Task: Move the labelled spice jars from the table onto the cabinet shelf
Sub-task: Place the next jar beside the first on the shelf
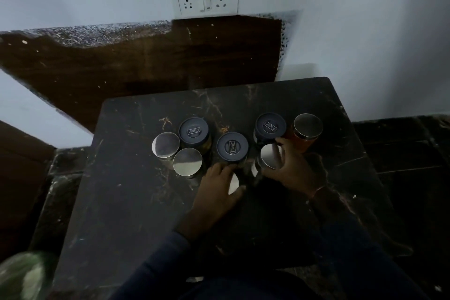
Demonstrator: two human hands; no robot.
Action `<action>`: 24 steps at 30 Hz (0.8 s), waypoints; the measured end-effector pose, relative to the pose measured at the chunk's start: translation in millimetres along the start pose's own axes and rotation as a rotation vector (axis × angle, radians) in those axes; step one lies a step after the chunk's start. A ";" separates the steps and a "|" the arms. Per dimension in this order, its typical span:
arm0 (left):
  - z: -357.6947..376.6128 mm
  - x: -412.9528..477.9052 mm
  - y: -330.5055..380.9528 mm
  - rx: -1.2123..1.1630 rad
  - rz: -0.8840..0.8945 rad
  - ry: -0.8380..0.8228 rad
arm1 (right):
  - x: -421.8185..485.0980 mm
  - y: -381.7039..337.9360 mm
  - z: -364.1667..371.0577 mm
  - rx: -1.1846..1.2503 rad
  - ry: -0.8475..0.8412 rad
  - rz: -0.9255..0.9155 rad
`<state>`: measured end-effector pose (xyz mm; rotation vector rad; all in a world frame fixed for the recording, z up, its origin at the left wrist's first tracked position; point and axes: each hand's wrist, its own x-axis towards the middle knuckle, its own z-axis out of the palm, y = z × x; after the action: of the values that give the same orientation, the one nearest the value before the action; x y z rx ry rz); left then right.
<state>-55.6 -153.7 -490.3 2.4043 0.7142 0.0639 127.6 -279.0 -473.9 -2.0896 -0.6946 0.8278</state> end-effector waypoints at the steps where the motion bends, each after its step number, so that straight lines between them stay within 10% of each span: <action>1: -6.1 -0.9 4.3 -0.129 -0.018 0.052 | -3.1 -5.8 -7.7 0.114 -0.076 -0.005; 6: -41.9 1.8 34.9 -0.755 -0.243 0.203 | -10.9 -31.0 -34.0 0.509 -0.219 -0.157; 11: -56.2 2.7 41.5 -1.474 -0.391 -0.291 | -3.1 -53.4 -27.4 0.836 -0.347 -0.143; 24: -63.8 -6.1 21.1 -1.438 -0.377 0.022 | -5.6 -83.2 33.2 0.764 -0.193 -0.064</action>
<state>-64.2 -135.4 -425.9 0.8925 0.7280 0.3204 83.0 -221.6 -421.2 -1.3089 -0.4377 1.0614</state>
